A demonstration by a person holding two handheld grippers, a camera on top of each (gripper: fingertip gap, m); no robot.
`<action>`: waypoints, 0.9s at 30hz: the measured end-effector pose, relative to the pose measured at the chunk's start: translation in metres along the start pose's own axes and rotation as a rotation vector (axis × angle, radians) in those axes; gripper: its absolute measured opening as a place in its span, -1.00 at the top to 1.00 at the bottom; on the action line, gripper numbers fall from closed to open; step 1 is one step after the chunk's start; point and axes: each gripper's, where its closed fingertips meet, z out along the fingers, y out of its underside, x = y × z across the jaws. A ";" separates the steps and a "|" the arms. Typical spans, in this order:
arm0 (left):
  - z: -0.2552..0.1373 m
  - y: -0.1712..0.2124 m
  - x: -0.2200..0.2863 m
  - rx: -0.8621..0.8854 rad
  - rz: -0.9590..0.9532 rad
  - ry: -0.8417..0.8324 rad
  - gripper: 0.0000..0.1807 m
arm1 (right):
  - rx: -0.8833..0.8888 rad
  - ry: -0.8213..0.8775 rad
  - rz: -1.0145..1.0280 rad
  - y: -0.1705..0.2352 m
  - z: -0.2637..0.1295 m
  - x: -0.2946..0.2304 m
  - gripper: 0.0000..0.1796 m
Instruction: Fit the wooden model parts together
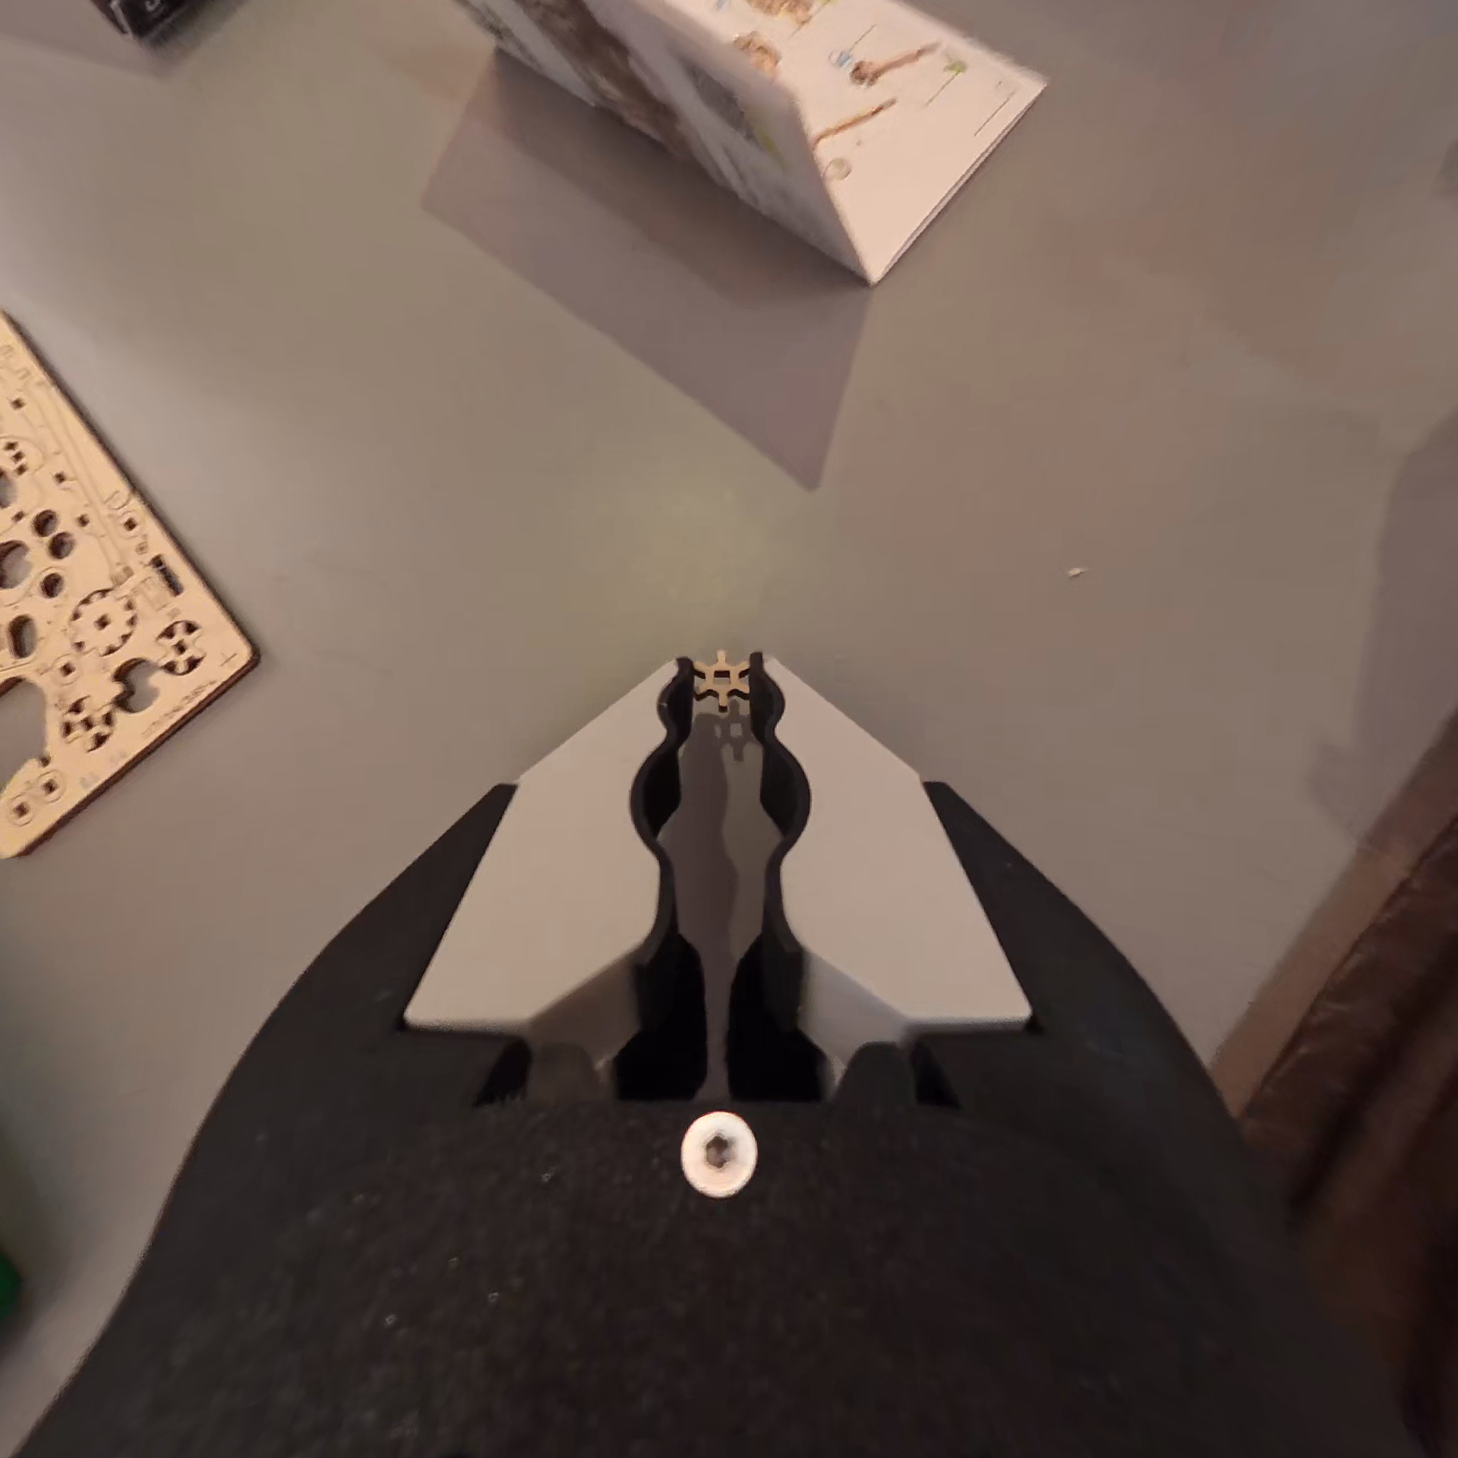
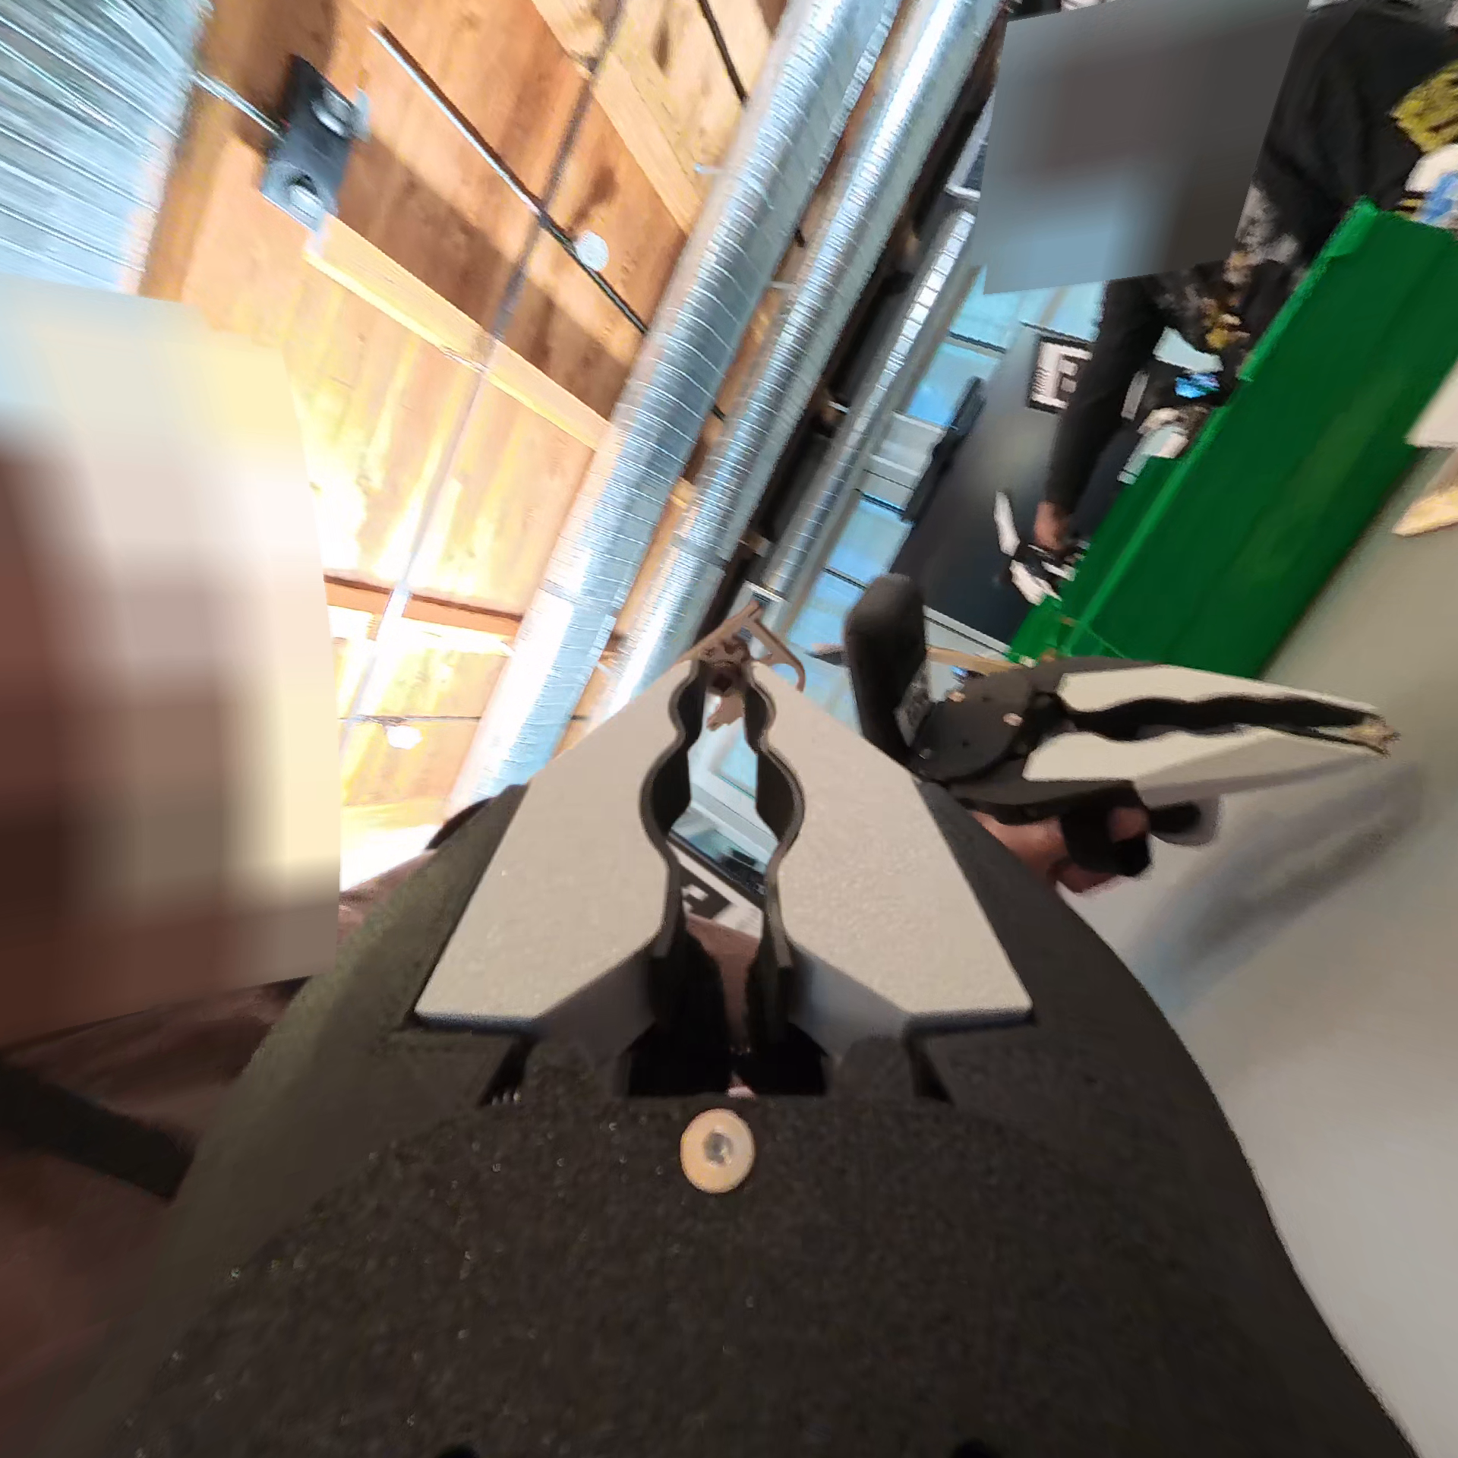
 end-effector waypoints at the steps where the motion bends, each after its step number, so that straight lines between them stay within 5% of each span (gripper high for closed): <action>1: 0.001 0.002 -0.002 -0.008 0.009 -0.012 0.87 | -0.015 0.029 -0.011 0.004 0.001 0.004 0.91; 11: 0.008 0.007 0.001 -0.028 0.079 -0.005 0.87 | -0.110 0.420 -0.221 0.005 -0.016 0.055 0.91; 16: 0.005 0.000 0.008 -0.008 0.018 0.042 0.64 | -0.183 0.680 -0.407 -0.006 -0.039 0.077 0.91; 21: -0.010 -0.059 0.023 0.174 -0.225 0.205 0.55 | -0.363 0.860 -0.602 -0.005 -0.054 0.093 0.91; 27: 0.027 -0.112 0.017 0.175 -0.472 0.320 0.52 | -0.490 0.929 -0.651 0.003 -0.065 0.103 0.91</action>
